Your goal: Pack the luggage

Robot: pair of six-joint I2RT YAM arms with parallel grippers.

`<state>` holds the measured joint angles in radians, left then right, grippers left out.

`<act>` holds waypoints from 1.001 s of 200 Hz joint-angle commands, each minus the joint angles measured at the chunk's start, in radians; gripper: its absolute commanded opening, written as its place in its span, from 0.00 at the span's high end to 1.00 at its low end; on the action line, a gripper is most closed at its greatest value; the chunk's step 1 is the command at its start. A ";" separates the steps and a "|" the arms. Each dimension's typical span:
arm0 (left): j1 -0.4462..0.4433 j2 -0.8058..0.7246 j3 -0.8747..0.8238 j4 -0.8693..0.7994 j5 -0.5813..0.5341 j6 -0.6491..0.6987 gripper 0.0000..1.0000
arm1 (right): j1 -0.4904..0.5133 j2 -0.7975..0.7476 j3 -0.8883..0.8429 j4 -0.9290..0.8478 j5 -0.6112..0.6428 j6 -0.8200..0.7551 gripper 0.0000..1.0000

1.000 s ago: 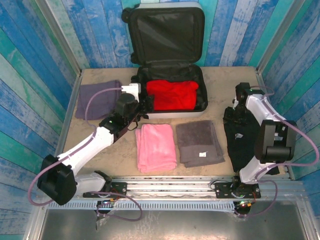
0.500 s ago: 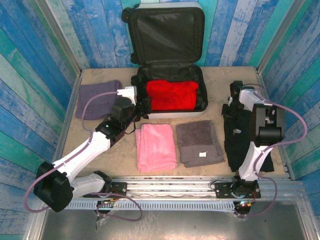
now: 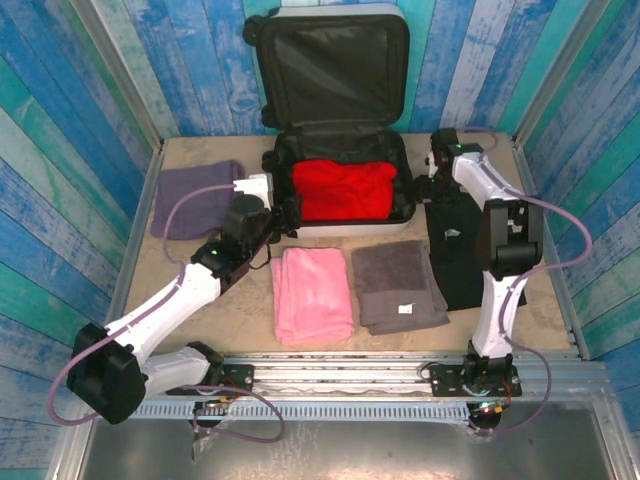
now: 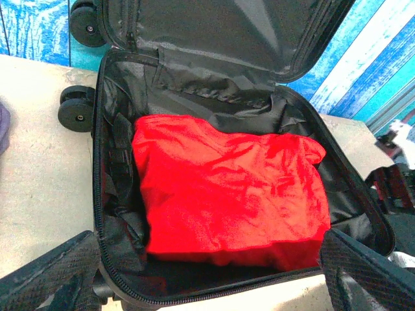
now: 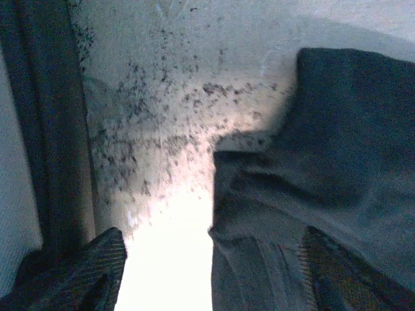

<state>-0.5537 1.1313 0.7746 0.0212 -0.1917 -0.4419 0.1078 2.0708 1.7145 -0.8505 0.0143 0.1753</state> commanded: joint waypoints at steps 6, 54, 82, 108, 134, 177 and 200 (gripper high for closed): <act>-0.005 -0.052 0.009 0.010 0.023 0.043 0.08 | -0.066 -0.224 -0.071 -0.094 0.059 0.114 0.14; -0.008 -0.045 0.015 0.038 0.135 0.111 0.07 | -0.271 -0.638 -0.438 -0.069 -0.041 0.336 0.01; -0.014 -0.029 0.018 0.034 0.215 0.147 0.07 | -0.457 -0.882 -0.699 -0.034 -0.127 0.432 0.02; -0.023 -0.001 0.024 0.027 0.278 0.173 0.06 | -0.579 -1.056 -0.905 -0.030 -0.147 0.445 0.02; -0.033 0.029 0.032 0.025 0.312 0.180 0.06 | -0.612 -1.135 -1.049 -0.030 -0.204 0.451 0.02; -0.051 0.039 0.041 0.006 0.312 0.187 0.04 | -0.612 -1.080 -1.207 0.078 -0.344 0.456 0.03; -0.057 0.035 0.043 -0.007 0.299 0.190 0.04 | -0.612 -1.025 -1.259 0.191 -0.392 0.471 0.06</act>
<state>-0.6029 1.1538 0.7864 0.0284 0.1005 -0.2768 -0.4999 1.0061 0.4969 -0.7887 -0.2817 0.6205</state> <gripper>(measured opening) 0.959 0.955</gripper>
